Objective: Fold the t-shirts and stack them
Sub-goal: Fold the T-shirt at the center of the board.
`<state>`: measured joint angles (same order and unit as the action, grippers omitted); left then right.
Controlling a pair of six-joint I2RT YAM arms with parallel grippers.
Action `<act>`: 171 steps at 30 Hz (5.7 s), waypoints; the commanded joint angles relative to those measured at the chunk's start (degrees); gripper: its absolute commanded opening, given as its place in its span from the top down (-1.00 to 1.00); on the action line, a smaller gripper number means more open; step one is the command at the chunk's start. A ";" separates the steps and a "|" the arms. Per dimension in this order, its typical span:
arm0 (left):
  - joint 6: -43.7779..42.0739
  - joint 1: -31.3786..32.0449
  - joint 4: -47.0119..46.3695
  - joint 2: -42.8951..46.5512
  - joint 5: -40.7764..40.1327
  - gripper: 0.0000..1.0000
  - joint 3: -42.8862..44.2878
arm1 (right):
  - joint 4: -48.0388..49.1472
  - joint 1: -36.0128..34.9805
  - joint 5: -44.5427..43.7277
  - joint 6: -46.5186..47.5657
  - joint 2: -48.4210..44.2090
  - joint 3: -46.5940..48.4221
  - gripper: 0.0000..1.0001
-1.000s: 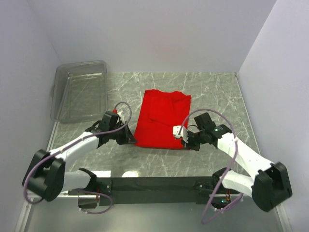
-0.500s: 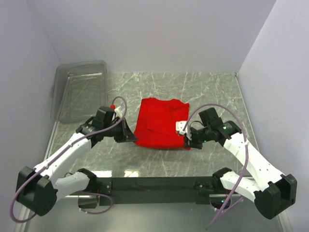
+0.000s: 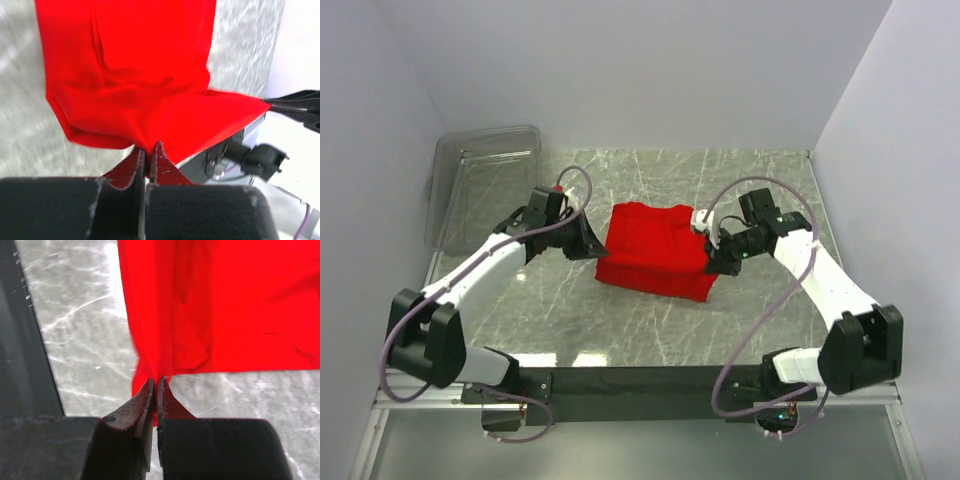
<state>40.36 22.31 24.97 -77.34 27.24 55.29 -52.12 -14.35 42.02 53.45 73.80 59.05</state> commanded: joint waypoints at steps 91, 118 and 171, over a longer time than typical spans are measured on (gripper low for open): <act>-1.61 -2.27 -29.63 -45.17 6.51 -0.27 34.97 | 24.96 8.20 -1.49 -41.06 38.78 25.15 0.64; 0.86 -4.81 -21.37 -51.52 -12.04 -0.32 41.83 | 23.46 11.89 -20.13 -47.91 46.00 33.68 0.63; -7.74 -0.25 -29.12 -21.81 -11.85 -0.36 8.61 | 16.35 5.65 -1.06 -35.97 28.70 12.76 0.64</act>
<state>37.30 22.55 -4.73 -106.43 22.02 62.54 -36.01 -9.32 42.76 13.74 110.59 71.13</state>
